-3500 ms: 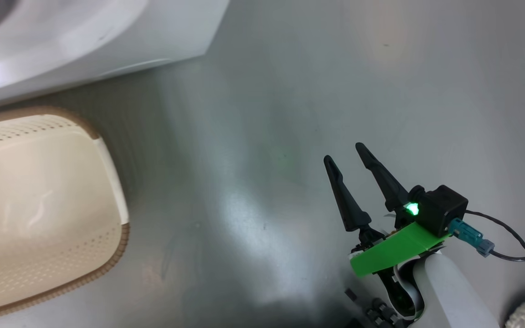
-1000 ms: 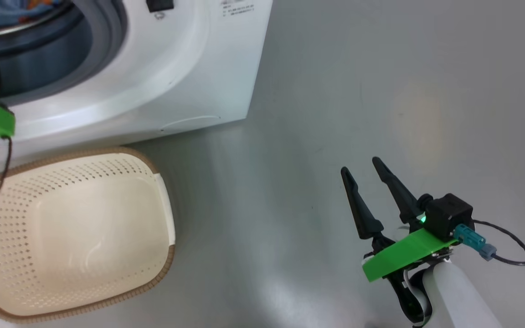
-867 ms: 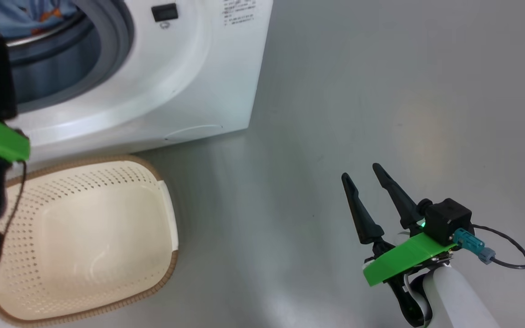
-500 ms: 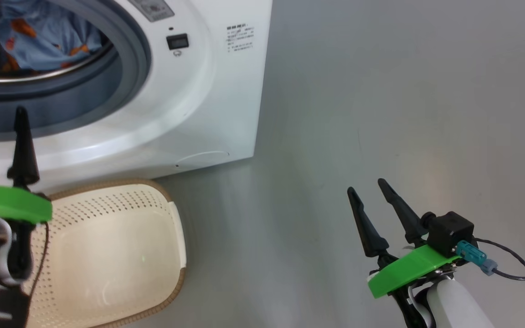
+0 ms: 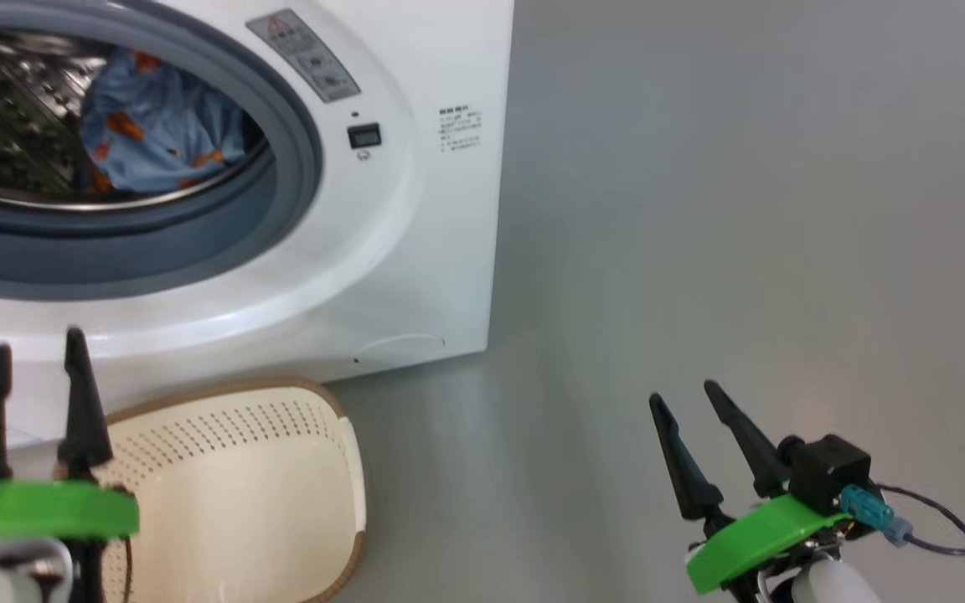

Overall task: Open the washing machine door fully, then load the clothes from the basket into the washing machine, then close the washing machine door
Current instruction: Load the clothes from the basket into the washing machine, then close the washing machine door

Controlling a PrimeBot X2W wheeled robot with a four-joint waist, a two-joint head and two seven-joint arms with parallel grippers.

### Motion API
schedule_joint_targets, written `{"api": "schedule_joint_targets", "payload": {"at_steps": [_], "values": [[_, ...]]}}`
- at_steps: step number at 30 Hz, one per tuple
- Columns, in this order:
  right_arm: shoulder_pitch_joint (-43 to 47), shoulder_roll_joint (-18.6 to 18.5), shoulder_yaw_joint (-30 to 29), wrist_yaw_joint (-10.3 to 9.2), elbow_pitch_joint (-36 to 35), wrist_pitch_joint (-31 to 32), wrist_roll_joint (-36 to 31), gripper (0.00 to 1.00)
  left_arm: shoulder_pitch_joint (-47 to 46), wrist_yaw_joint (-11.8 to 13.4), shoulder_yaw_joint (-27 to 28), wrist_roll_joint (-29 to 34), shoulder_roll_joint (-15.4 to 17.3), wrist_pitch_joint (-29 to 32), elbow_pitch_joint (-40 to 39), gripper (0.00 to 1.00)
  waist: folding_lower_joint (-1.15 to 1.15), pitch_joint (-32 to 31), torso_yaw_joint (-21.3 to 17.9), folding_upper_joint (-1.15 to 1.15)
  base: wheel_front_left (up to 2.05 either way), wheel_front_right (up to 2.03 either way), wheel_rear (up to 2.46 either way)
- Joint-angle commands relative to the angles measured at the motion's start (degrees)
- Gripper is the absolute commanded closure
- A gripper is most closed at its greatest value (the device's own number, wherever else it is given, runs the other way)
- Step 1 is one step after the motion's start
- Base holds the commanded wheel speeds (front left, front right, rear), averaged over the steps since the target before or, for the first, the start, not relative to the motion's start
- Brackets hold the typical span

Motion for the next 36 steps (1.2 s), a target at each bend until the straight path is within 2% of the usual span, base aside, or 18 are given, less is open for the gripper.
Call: {"api": "schedule_joint_targets", "payload": {"at_steps": [1, 7, 15, 24, 36], "values": [[0.67, 0.28, 1.03, 0.09, -1.08, -0.28, -0.71, 0.00, 0.71, -0.18, 2.63, 0.88, 1.02, -0.35, -1.95, 0.00, 0.00, -2.23, 0.53, 0.00, 0.00, 0.00, 0.00], [2.33, 0.28, 0.59, 0.09, -0.68, -0.28, -0.82, 0.00, 8.08, -1.16, 6.41, 5.12, -3.29, -0.35, -5.15, 0.00, 0.00, -5.86, 0.63, 0.00, 0.00, 0.00, 0.00], [4.25, 0.28, 0.17, 0.09, -0.68, -0.28, -1.42, 0.00, 15.66, -1.91, 8.16, 9.66, -5.77, -0.35, -7.72, 0.00, 0.00, -9.12, 0.96, 0.00, 0.00, 0.00, 0.00], [5.33, 0.28, -0.18, 0.09, -1.30, -0.28, -2.07, 0.00, 22.04, -2.10, 7.91, 11.70, -7.39, -0.35, -10.31, 0.00, 0.00, -11.18, 1.06, 0.00, 0.00, 0.00, 0.00], [6.42, 0.28, -0.65, 0.09, -2.08, -0.28, -2.95, 0.00, 24.49, -2.08, 7.70, 9.56, -7.73, -0.35, -11.41, 0.00, 0.00, -12.02, 1.48, 0.00, 0.00, 0.00, 0.00]]}}
